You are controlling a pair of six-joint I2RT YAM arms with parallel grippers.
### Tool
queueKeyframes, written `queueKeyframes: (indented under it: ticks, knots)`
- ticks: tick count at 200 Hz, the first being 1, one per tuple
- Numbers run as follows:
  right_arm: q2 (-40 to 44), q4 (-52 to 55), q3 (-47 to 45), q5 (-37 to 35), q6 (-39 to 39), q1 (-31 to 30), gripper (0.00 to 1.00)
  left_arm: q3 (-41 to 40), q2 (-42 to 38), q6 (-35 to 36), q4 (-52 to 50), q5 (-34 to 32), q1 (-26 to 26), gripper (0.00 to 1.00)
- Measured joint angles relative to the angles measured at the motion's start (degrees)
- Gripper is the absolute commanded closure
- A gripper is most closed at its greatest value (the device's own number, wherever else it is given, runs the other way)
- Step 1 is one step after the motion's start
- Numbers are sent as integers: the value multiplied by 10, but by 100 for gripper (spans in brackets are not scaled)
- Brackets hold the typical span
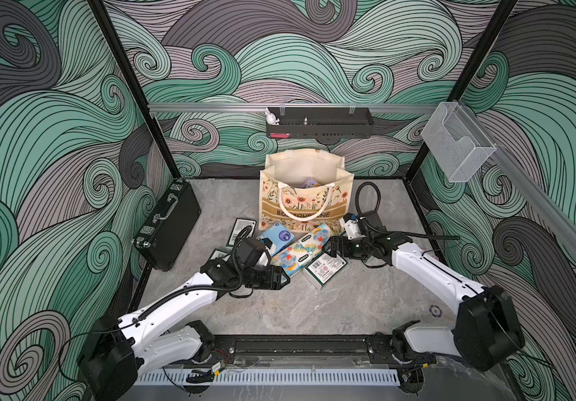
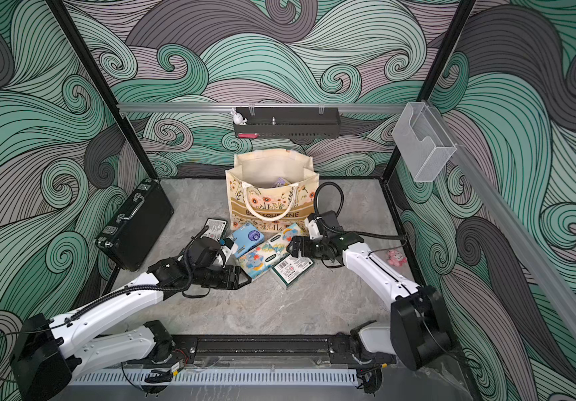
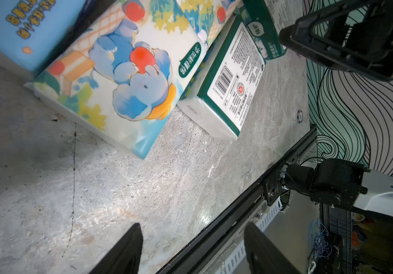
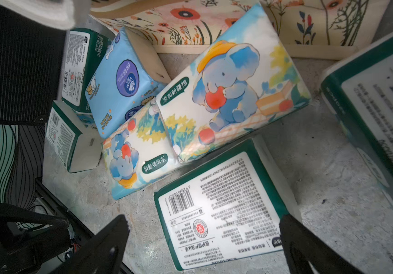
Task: Put tissues into the canvas bag
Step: Move the pack of facial tissues to the center of the board.
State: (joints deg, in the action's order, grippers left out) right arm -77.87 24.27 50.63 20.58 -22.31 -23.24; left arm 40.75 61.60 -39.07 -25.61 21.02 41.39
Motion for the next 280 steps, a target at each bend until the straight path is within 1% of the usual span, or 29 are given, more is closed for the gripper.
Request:
queueKeyframes:
  ticks: [39, 82, 117, 145, 168, 189, 208, 236, 264, 280]
  knots:
    - [-32, -38, -8, 9, -7, 0, 1, -18, 0, -13, 13, 11, 0, 30]
    - [-25, -78, -68, 17, -18, -20, 1, -31, 5, -19, 19, 19, 0, 30]
    - [33, -124, -131, 30, -50, -51, 1, -31, 35, -20, 35, 27, 0, 30]
    - [92, -136, -171, 40, -97, -102, 1, -31, 52, -21, 43, 33, 0, 30]
    - [141, -142, -191, 57, -141, -132, 1, -31, 54, -21, 48, 37, 0, 33]
    - [190, -141, -199, 59, -169, -133, 1, -31, 54, -22, 52, 39, 0, 33]
    - [217, -129, -193, 48, -169, -130, 1, -31, 54, -24, 56, 39, 0, 33]
    - [214, -105, -184, 33, -156, -122, 1, -31, 62, -25, 62, 42, 0, 34]
    - [214, -92, -186, 28, -151, -112, 1, -21, 88, -18, 59, 44, 0, 35]
    - [217, -89, -189, 28, -148, -105, 1, -3, 109, -9, 58, 45, 0, 38]
